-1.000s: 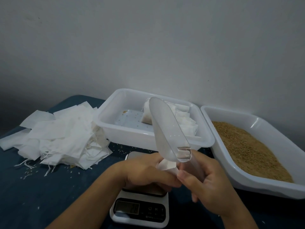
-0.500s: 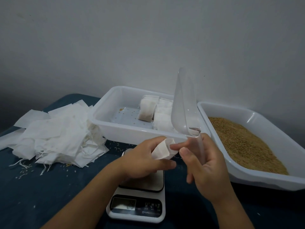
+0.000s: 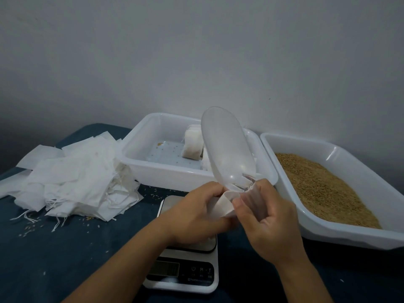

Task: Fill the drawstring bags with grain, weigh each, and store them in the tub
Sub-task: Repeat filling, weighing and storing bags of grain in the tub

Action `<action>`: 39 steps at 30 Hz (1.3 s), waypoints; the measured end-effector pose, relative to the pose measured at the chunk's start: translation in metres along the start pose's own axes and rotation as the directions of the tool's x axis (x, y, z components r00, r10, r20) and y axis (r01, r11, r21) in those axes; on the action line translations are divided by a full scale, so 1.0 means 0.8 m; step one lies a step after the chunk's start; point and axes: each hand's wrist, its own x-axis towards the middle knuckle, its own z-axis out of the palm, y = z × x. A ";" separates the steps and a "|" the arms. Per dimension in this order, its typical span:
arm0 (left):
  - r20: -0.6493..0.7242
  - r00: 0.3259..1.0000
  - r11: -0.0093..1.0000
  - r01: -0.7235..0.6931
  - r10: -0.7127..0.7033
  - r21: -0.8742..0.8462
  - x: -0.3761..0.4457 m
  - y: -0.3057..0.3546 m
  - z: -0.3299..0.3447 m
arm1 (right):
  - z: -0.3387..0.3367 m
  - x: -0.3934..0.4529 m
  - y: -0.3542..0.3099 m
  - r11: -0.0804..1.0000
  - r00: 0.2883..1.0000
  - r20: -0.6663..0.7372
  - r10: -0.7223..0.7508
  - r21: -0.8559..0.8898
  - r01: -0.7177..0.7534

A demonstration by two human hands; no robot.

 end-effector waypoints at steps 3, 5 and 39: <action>-0.030 0.999 0.998 -0.039 0.041 0.056 0.002 -0.007 0.005 | 0.000 -0.001 -0.002 0.999 0.997 -0.064 -0.035 -0.018 0.034; -0.066 0.996 0.996 -0.051 0.056 0.075 0.004 -0.011 0.008 | 0.000 -0.001 -0.002 0.998 0.995 -0.091 -0.038 -0.047 0.034; -0.254 0.955 0.955 -0.077 0.154 0.287 0.002 -0.017 0.019 | 0.000 0.002 -0.009 0.882 0.903 0.221 0.368 0.223 -0.414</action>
